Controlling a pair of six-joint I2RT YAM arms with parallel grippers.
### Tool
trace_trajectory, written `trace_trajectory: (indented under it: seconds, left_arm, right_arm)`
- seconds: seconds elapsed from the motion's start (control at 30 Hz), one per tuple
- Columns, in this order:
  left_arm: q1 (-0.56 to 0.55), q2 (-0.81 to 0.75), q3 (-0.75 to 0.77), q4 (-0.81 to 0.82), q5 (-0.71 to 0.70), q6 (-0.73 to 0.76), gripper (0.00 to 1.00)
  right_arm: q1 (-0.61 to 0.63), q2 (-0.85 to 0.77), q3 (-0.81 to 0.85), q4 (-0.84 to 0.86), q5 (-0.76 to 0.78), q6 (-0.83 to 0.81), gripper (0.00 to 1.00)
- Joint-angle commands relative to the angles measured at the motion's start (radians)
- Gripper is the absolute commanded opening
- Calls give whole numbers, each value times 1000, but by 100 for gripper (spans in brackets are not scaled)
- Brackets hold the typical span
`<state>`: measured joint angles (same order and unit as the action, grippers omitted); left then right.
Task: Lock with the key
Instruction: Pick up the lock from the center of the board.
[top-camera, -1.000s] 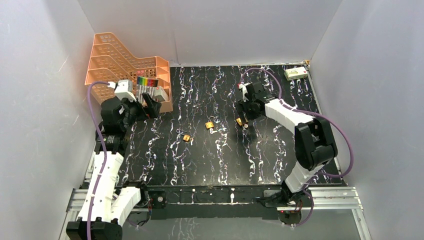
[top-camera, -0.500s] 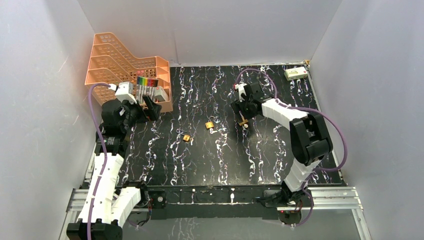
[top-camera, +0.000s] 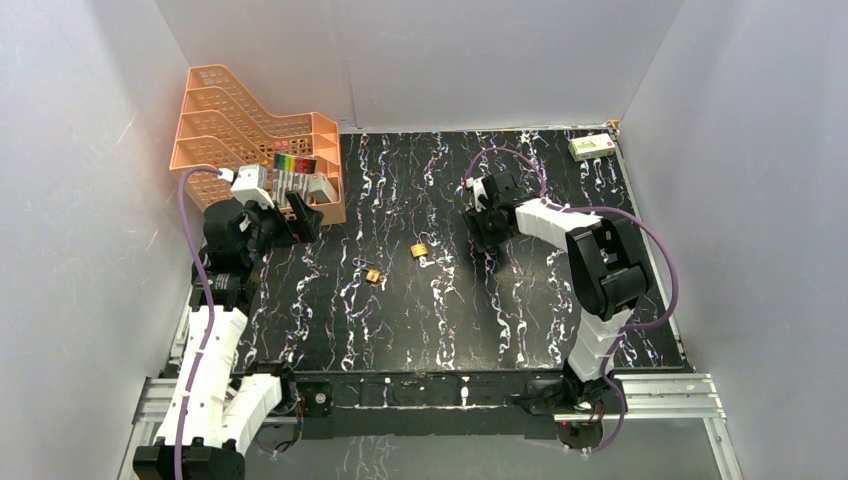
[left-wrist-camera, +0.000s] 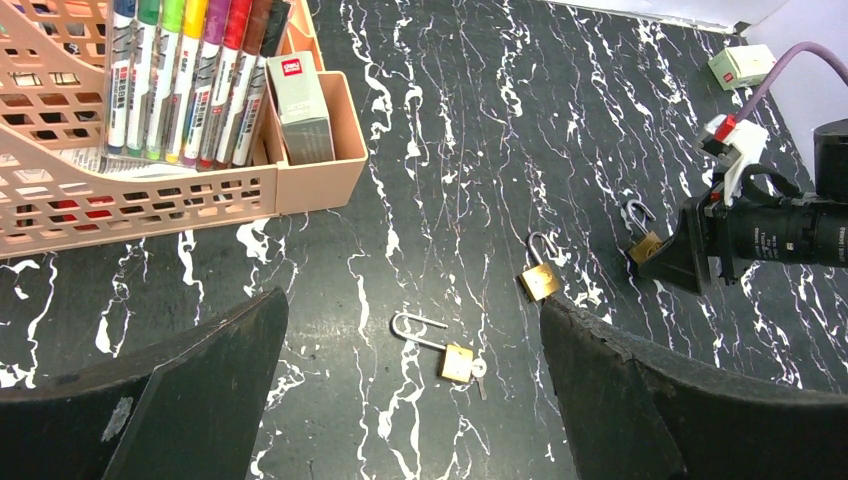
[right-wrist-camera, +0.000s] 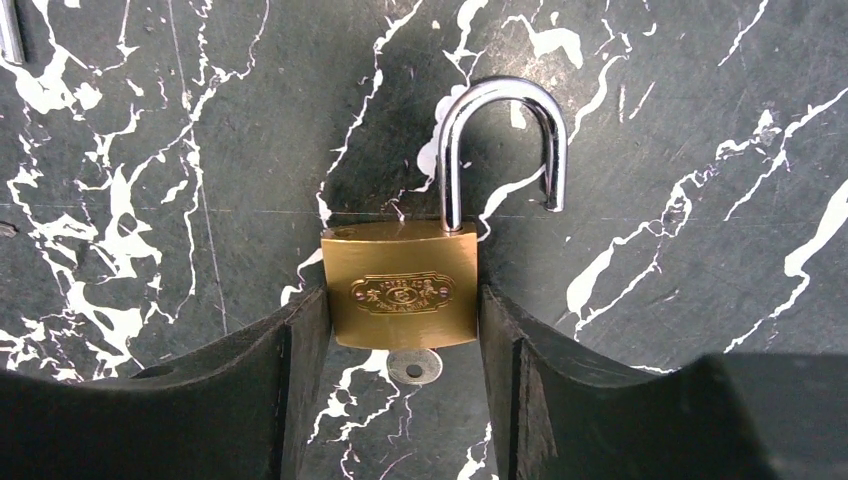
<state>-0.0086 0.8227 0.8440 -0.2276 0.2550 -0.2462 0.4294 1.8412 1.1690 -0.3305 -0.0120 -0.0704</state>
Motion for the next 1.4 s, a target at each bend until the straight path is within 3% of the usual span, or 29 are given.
trace_trajectory:
  seconds: [0.0, 0.2, 0.43, 0.67, 0.8, 0.97, 1.07, 1.13, 1.2, 1.37]
  left_arm:
    - [6, -14, 4, -22, 10, 1, 98]
    - [6, -10, 3, -21, 12, -4, 98]
    - [6, -8, -6, -8, 22, -16, 98]
    - [6, 22, -12, 65, 112, -50, 98]
    - [6, 54, -27, 165, 321, -71, 98]
    - [6, 125, -57, 415, 847, -162, 98]
    - [-10, 201, -99, 786, 1142, -451, 98]
    - [-95, 255, -121, 1095, 1276, -640, 98]
    - [-154, 289, -95, 1119, 1292, -626, 98]
    - [-163, 332, -41, 1121, 1202, -581, 98]
  right_arm:
    - [17, 3, 5, 41, 7, 23, 63]
    - [31, 7, -13, 45, 57, 32, 54]
    - [34, -63, -45, 33, 43, 34, 18]
    - [34, -326, -48, -2, -208, 61, 12]
    - [35, -491, -53, -30, -361, 106, 11]
    - [34, -614, -11, -113, -566, 146, 10]
    - [35, -645, 12, -141, -690, 173, 10]
    - [34, -664, 21, -141, -758, 190, 11]
    - [34, -670, 42, -145, -820, 200, 12]
    - [34, -677, 104, -158, -978, 229, 12]
